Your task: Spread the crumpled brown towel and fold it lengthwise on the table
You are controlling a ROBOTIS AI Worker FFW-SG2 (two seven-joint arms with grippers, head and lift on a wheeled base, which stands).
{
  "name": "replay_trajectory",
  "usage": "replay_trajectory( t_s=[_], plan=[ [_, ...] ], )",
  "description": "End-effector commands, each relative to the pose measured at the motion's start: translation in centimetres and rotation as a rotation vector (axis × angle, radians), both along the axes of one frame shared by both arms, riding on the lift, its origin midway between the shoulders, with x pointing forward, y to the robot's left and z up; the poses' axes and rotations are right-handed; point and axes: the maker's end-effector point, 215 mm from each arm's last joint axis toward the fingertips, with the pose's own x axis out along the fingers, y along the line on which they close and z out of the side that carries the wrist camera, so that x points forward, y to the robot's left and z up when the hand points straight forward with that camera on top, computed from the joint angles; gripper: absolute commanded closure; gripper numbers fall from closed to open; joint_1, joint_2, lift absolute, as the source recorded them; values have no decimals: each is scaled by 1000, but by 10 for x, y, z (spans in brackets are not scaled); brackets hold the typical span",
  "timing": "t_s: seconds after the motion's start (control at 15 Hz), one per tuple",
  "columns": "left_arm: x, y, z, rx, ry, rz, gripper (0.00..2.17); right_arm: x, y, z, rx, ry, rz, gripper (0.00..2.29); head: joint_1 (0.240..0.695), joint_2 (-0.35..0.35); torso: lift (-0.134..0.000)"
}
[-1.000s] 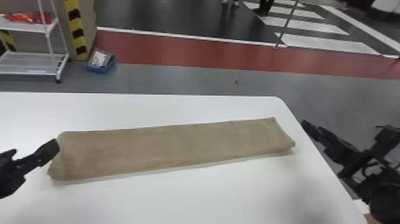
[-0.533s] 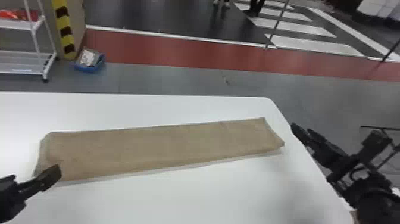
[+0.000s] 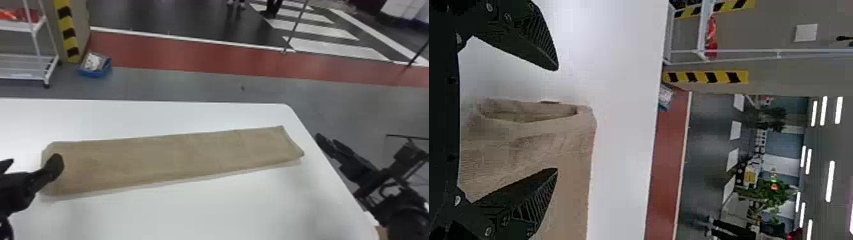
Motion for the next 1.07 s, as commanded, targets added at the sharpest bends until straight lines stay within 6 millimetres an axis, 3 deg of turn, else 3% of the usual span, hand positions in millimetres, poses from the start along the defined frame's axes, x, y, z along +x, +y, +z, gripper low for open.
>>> replay_trajectory(
  t_s=[0.0,0.13,0.2,0.27,0.33,0.53,0.67,1.0],
  plan=[
    [12,20,12,14,-48,28,215,-6,-7,-2,2,2,-12,134,695,-276,-125],
    [18,37,9,20,-49,30,309,-8,-8,-2,1,3,-15,134,695,-265,-125],
    [17,45,2,15,-30,7,772,-8,-7,-3,4,2,-14,134,695,-260,-125],
    [15,55,-2,4,-5,13,1497,-8,-7,-3,4,2,-14,134,695,-251,-125],
    [7,55,-16,-6,47,-5,1841,-8,-6,-5,6,4,-14,134,695,-245,-125],
    [-5,46,-35,-36,115,-78,1841,-5,3,-9,17,7,-4,134,695,-231,-125],
    [-7,39,-33,-71,111,-127,1841,-5,5,-9,23,5,-5,134,695,-230,-125],
    [0,-7,-26,-194,84,-258,1841,-8,-2,-8,22,5,-17,134,695,-256,-125]
  ],
)
